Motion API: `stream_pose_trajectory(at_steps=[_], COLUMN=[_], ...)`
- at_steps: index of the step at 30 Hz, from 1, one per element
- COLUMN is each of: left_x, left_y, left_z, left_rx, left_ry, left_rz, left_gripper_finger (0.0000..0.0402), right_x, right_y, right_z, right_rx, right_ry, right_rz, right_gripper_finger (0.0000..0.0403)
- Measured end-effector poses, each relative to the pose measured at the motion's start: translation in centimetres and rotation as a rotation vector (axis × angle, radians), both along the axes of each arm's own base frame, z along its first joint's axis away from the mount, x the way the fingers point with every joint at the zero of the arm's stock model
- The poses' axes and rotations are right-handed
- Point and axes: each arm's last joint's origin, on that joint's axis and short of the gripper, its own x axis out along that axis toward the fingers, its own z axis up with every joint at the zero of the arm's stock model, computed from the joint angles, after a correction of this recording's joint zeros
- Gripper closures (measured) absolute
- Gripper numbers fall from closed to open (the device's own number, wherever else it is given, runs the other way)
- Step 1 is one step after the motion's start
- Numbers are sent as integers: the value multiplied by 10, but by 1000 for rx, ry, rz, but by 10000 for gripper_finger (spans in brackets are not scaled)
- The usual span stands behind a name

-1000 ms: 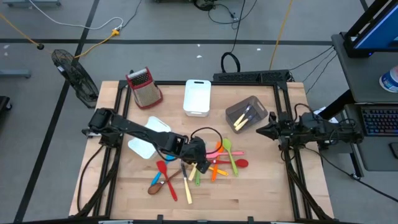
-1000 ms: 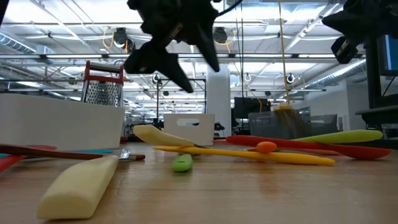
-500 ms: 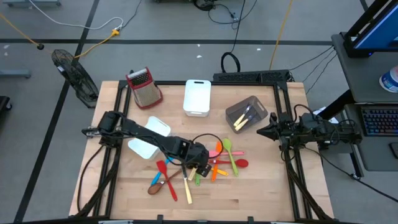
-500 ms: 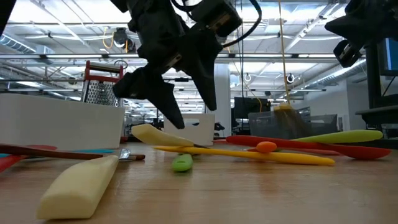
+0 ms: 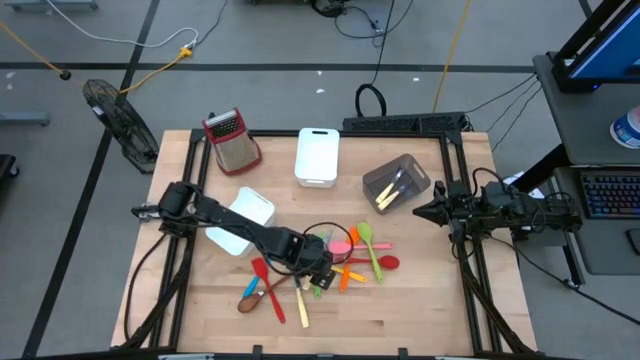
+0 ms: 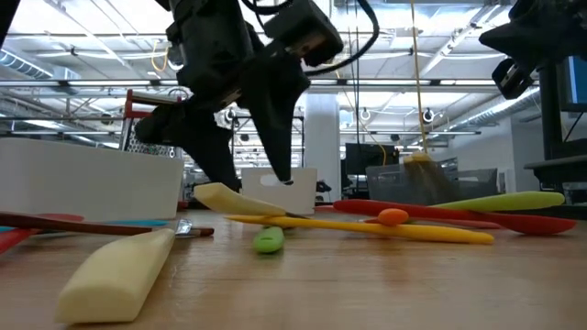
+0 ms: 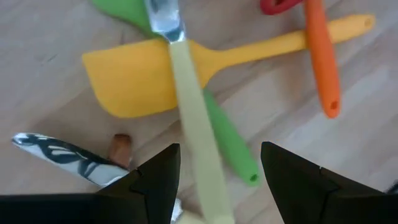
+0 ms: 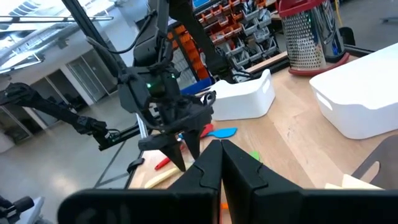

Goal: Pick & Place Kitchen Items
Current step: Put the yellow table knife into the black bin

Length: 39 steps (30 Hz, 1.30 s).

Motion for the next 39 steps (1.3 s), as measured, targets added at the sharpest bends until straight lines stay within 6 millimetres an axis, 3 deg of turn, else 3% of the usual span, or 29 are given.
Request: stream_pose_trajectory(at_steps=[20, 24, 32, 39], left_x=[1, 1, 2, 1], left_y=[-10, -10, -10, -10], left_z=[-19, -20, -20, -20], left_rx=[-31, -38, -49, -62], left_ry=[58, 61, 57, 66], left_rz=[20, 20, 15, 31], left_gripper_finger=[174, 209, 332, 337], right_x=[0, 0, 0, 0], right_y=[0, 0, 0, 0], right_z=[0, 0, 0, 0], right_rx=[0, 0, 2, 3], right_ry=[-4, -4, -4, -4], right_rz=[0, 0, -1, -1], right_gripper_finger=[403, 403, 403, 403])
